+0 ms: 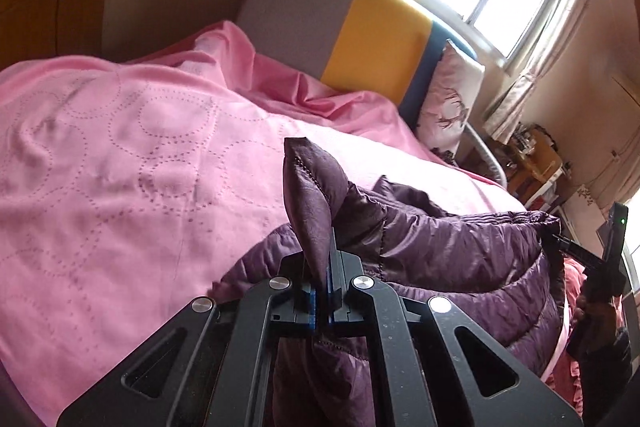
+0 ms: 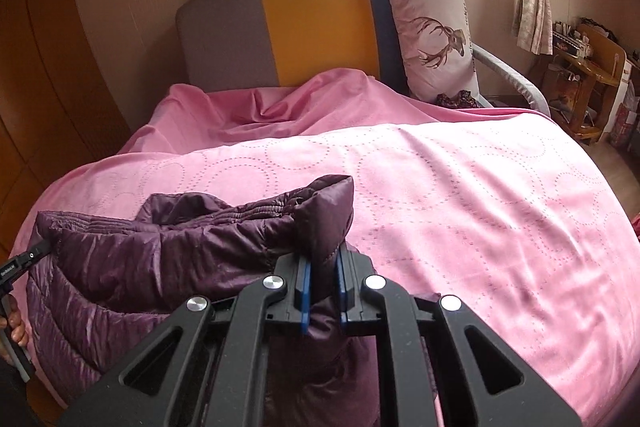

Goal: Fold large clothes
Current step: 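Grasp the jacket end with the right tool while the left tool grasps the hood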

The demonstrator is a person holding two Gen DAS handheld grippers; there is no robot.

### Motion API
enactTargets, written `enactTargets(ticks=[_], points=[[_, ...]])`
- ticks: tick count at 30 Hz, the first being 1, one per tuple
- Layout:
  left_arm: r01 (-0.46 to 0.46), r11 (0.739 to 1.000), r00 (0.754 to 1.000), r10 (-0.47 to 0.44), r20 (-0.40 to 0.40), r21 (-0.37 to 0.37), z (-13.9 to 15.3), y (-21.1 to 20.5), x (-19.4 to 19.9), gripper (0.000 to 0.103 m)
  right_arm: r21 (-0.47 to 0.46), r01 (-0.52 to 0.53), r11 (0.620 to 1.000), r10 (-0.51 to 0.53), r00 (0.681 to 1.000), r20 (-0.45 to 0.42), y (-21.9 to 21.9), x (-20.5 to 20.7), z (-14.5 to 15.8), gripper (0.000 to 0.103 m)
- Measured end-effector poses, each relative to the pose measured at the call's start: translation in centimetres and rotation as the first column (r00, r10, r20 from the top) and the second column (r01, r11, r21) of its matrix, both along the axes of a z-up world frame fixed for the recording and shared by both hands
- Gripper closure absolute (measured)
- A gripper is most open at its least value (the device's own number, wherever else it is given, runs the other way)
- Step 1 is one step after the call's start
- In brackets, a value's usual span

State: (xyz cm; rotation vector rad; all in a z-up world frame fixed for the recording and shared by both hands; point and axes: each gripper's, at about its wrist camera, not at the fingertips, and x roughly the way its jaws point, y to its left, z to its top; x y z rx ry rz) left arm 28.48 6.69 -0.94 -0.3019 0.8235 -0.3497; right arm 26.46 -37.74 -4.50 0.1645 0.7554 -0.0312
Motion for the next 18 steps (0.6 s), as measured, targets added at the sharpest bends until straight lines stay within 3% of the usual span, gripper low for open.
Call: enactTargets(ticks=[7,11,15,18], points=[[-0.011,0.997,0.988,0.023,-0.155,0.075,-6.6,-1.2,4.1,0.101,-0.014,0.026,1.000,-0.028,0.988,-0.151,-0.2,3.8,-6.6,0.091],[-0.013,0.997,0.986,0.026,-0.167,0.076,-8.3,-1.8,4.1,0.100,-0.002,0.038,0.999,-0.038,0.985,-0.167,-0.4,4.5,-9.1,0.088],[-0.007,0.991,0.989,0.027,-0.148,0.136,-8.4,-2.5,3.6,0.098,-0.013,0.044,0.999,-0.046,0.983,-0.175,-0.4,4.7,-9.5,0.087],[-0.017,0.986,0.986,0.043,-0.159,0.163,-7.8,-2.5,3.4,0.095,0.003,0.044,0.999,-0.043,0.983,-0.179,-1.0,3.8,-8.2,0.076]])
